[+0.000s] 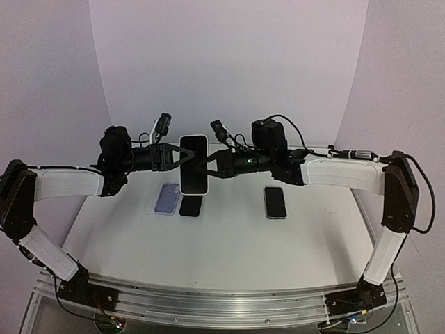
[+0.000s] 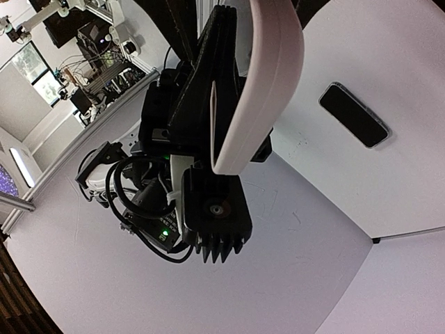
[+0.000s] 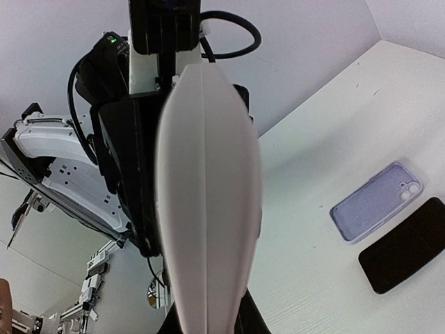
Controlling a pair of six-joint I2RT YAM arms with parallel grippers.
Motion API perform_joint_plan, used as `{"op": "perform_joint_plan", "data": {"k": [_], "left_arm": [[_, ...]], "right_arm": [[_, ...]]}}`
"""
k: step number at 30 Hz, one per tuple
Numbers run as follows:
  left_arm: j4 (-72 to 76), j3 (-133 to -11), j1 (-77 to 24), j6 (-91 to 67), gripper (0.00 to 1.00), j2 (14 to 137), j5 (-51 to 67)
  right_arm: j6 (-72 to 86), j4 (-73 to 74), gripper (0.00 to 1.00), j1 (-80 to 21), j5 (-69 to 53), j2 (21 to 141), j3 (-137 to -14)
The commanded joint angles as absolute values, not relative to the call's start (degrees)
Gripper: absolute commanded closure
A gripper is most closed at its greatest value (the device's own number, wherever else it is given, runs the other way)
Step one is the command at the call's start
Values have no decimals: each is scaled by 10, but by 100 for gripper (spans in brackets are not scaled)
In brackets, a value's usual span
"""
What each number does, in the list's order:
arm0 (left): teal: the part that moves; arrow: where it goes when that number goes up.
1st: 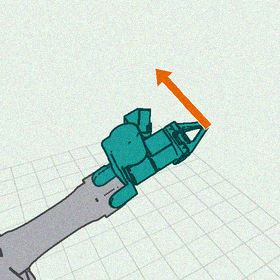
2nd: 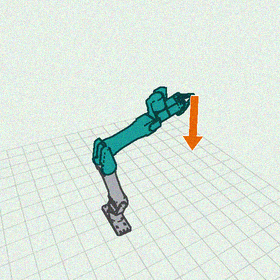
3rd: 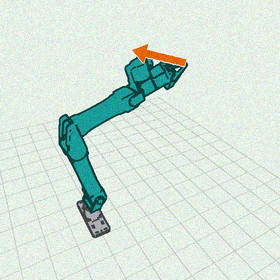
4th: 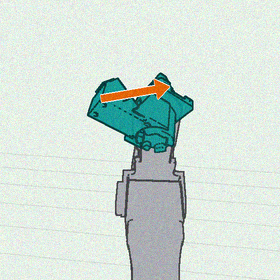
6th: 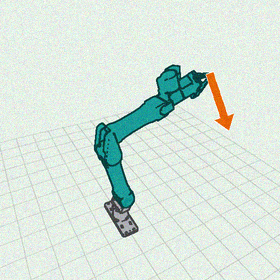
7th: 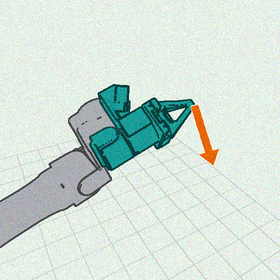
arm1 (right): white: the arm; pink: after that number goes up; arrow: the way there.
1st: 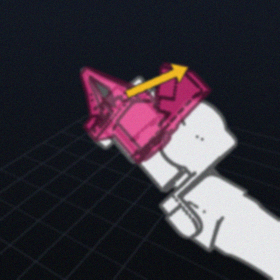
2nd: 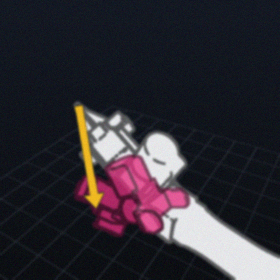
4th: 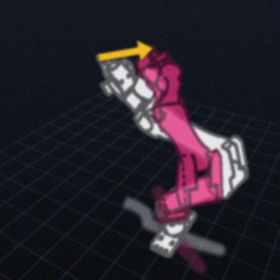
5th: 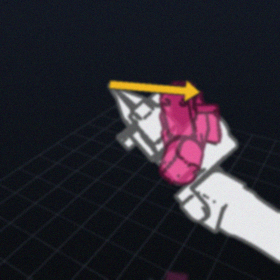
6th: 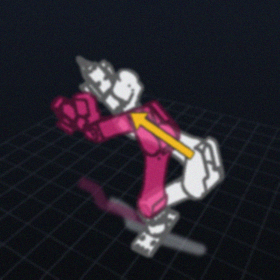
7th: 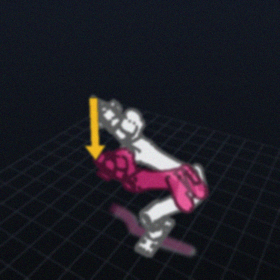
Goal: Take the phone out of the phone case
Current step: Adjust the phone.
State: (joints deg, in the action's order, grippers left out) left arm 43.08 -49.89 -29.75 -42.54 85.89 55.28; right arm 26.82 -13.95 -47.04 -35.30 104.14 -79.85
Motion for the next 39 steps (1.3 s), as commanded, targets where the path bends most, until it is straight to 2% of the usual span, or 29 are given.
{"op": "perform_joint_plan", "data": {"k": [1, 7, 11, 15, 17, 20, 22, 23, 27, 29, 31, 34, 39], "left_arm": [[470, -506, -301, -432, 66, 832, 556], [488, -498, -300, -438, 63, 829, 564], [489, -501, -301, -435, 70, 832, 568], [473, -507, -304, -423, 73, 835, 568], [470, -508, -306, -422, 80, 837, 568], [469, -508, -308, -420, 99, 837, 568], [469, -508, -308, -419, 100, 836, 569], [473, -507, -307, -422, 100, 836, 569], [487, -519, -291, -462, 100, 838, 548], [503, -530, -279, -476, 100, 840, 545], [509, -541, -273, -482, 100, 839, 544], [514, -554, -270, -498, 100, 841, 542], [520, -562, -270, -508, 100, 845, 538]], "right_arm": [[237, -192, 100, -468, -337, 999, -844], [230, -192, 100, -456, -331, 989, -851], [233, -192, 100, -455, -339, 994, -862], [238, -193, 100, -455, -344, 1001, -872], [239, -193, 100, -455, -347, 1006, -878], [240, -193, 100, -455, -347, 1009, -885], [243, -193, 100, -455, -340, 1009, -885], [250, -191, 97, -454, -334, 1009, -880], [292, -191, 51, -445, -340, 1003, -834], [308, -192, 40, -444, -348, 994, -801], [320, -193, 36, -444, -360, 984, -775], [332, -201, 38, -444, -378, 979, -752], [357, -259, 55, -445, -390, 988, -730]]}}
